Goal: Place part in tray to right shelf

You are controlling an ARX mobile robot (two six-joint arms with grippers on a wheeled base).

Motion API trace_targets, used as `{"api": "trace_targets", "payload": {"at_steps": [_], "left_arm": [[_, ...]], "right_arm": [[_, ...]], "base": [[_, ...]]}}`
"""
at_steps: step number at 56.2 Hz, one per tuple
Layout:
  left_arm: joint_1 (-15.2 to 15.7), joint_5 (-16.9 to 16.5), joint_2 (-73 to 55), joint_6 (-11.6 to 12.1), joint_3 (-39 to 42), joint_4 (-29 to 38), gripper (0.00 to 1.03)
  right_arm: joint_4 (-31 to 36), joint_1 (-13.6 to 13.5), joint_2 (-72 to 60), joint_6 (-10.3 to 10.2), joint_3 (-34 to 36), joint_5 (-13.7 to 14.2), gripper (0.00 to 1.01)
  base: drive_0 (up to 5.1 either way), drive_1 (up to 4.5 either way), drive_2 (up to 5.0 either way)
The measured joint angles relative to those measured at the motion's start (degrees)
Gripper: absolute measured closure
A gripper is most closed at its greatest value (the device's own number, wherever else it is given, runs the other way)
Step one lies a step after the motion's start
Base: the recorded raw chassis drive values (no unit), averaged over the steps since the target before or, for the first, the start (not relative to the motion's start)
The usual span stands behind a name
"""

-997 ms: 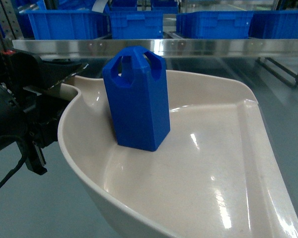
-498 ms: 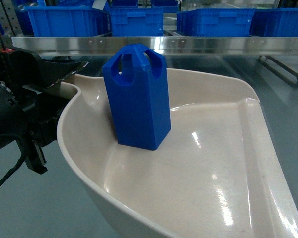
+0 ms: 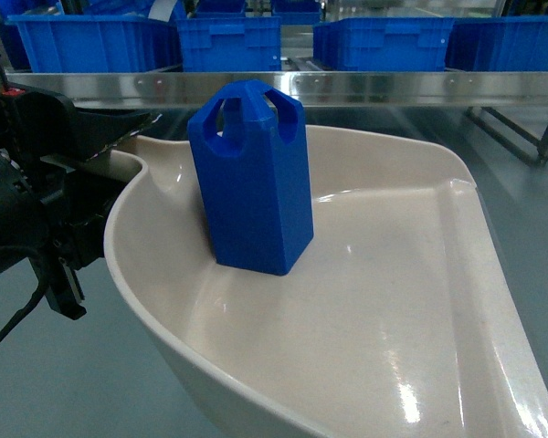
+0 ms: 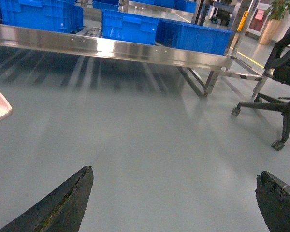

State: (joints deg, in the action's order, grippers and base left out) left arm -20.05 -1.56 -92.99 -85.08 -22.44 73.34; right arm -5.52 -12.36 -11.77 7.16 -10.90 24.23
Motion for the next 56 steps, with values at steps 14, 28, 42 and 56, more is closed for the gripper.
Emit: {"api": "trace_targets", "payload": {"at_steps": [14, 28, 42, 56], "left_arm": [[0.00, -0.09, 0.00, 0.00, 0.00, -0.17, 0.89], [-0.26, -0.31, 0.04, 0.00, 0.00, 0.00, 0.89], [0.24, 0.48, 0.04, -0.04, 0.02, 0.02, 0.89], [-0.37, -0.31, 0.04, 0.00, 0.02, 0.00, 0.89]], "right_arm": [[-0.09, -0.02, 0.00, 0.00, 0.00, 0.00, 0.03], [0.15, 0.02, 0.00, 0.00, 0.00, 0.13, 0.03], [0.04, 0.00, -0.11, 0.00, 0.00, -0.02, 0.03], [0.00, 0.00, -0.07, 0.00, 0.00, 0.04, 0.03]], "base": [[0.0, 0.00, 0.0], [0.0, 0.00, 0.0], [0.0, 0.00, 0.0], [0.0, 0.00, 0.0]]}}
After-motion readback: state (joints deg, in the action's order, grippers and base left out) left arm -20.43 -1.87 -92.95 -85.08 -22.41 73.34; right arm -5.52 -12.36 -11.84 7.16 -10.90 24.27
